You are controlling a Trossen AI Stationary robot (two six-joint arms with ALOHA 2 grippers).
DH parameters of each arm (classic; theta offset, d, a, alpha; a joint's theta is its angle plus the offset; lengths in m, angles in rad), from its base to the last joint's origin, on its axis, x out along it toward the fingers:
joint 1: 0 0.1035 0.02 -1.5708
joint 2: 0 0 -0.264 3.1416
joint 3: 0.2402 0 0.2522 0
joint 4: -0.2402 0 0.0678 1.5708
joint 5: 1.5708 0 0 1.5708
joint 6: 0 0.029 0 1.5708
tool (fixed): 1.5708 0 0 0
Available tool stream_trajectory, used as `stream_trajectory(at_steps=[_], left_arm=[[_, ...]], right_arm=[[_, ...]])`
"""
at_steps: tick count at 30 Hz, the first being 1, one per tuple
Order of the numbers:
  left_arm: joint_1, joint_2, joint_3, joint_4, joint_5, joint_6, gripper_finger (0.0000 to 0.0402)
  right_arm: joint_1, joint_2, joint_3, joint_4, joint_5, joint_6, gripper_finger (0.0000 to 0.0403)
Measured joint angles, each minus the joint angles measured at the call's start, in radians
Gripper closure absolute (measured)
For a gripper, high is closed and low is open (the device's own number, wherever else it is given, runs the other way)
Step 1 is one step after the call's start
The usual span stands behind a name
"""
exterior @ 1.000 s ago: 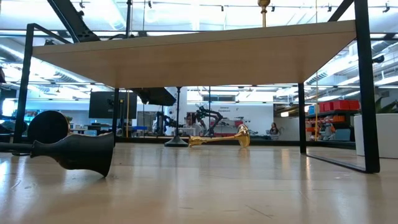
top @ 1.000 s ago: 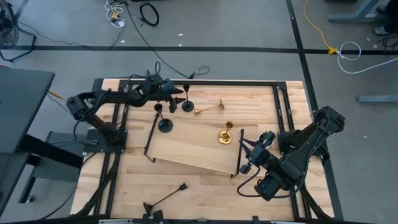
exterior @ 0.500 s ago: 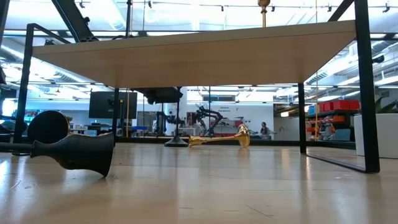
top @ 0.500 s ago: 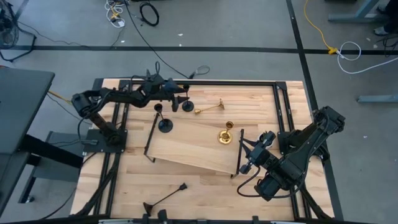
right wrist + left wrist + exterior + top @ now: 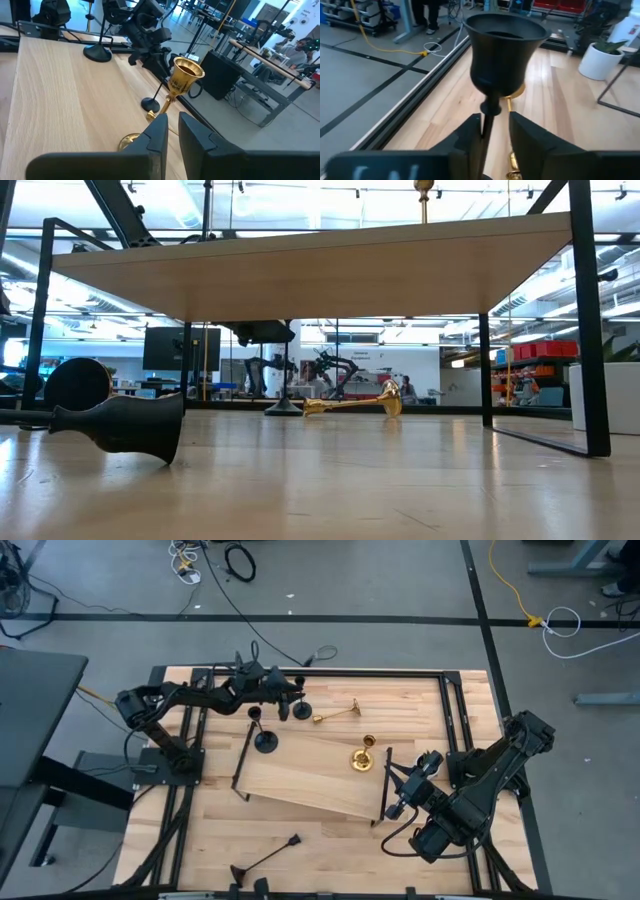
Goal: Pick & Place candle stick holders
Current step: Put the top black candle holder on the shelf aligned with the other black candle holder
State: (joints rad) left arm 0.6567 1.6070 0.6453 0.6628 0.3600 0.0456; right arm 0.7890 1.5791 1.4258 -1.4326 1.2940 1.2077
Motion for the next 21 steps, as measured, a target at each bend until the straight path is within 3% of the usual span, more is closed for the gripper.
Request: stream_trajectory(at_steps=[8, 21], left_arm=[[0.001, -0.001, 0.000, 0.001, -0.027, 0.005, 0.0387], [0.016, -0.010, 0.004, 0.016, 0.017, -0.060, 0.0388]], right_arm=[[0.000, 0.000, 0.000, 0.000, 0.000, -0.005, 0.0354], [0.000, 0.000, 0.000, 0.000, 0.000, -0.005, 0.0354]])
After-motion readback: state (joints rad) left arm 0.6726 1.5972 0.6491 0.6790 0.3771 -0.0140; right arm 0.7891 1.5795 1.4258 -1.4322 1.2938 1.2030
